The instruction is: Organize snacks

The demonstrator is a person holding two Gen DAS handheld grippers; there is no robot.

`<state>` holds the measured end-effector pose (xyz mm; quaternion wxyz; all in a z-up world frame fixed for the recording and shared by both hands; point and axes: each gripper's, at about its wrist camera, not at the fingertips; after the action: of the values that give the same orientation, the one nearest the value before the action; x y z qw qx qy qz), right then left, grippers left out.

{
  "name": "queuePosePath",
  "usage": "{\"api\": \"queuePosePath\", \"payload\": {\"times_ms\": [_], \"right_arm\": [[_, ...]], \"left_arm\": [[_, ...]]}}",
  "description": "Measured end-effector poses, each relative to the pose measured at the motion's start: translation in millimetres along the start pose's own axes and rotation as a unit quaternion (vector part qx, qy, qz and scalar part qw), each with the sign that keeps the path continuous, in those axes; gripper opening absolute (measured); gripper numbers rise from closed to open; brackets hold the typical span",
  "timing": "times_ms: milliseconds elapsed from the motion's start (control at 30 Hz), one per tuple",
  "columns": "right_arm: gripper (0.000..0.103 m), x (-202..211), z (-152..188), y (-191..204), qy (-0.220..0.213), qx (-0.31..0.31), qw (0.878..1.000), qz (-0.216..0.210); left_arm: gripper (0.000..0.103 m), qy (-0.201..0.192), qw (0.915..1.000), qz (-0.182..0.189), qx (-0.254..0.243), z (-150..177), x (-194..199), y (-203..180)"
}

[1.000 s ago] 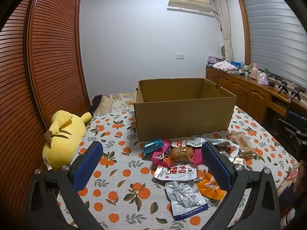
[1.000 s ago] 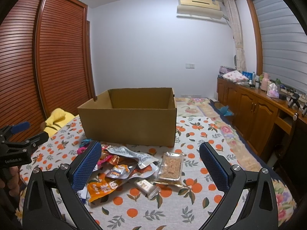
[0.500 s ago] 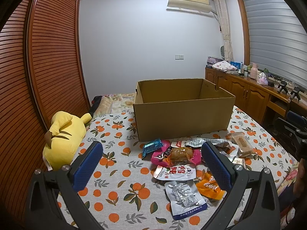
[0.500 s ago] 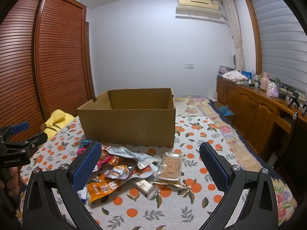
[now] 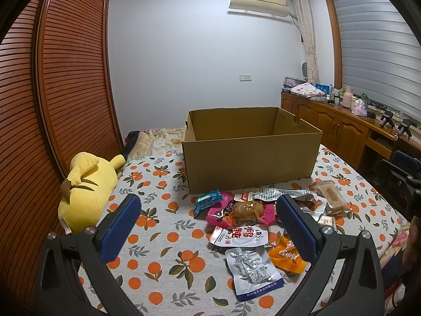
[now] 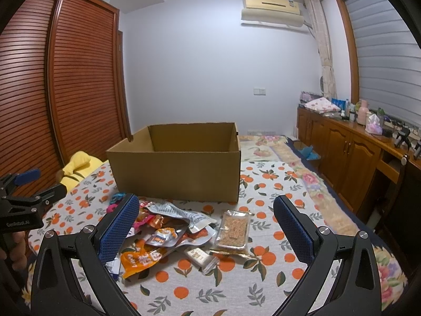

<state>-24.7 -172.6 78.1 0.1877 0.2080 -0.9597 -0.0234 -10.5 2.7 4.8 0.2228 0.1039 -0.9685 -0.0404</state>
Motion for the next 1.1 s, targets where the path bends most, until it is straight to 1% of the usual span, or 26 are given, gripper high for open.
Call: {"api": "queuePosePath", "payload": {"times_ms": [433,667,833,1000,1100], "right_arm": [[0.103,2.7,1.2,-1.2,-0.001,0.0,1.0,0.0],[0.103,2.4,1.2,-1.7,0.002,-0.001,1.0,-0.001],[0.103,-5.2,4.4,-6.6,0.023,0.001,1.0,-0.002],[0.103,-19.2,14.4,-22.8,0.059,-0.002,0.998,-0.012],[0.103,-28.5,22.3,-32.9,0.081,-0.003,0.997,-0.011]], "left_arm": [[0.103,0.001,1.0,0.0,-0.001,0.5,1.5,-0.9],[0.103,0.009,0.9999,0.004,-0.005,5.7,-4.3,-1.4],[0.103,0.036,0.9992,0.012,-0.011,13.9,-21.1,-4.0],[0.103,0.066,0.9972,0.031,-0.017,26.7,-40.8,-8.1],[0.103,0.081,0.9955,0.044,-0.021,33.9,-48.9,-11.7]]}}
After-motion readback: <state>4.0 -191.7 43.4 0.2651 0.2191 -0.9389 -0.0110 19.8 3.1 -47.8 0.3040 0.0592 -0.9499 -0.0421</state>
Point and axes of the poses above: each gripper's, at about its wrist camera, not at the fingertips, and x roughly against the way its jaws point, y to its left, z to its underside, and after that the axes turned 12 degrees about -z, right-handed
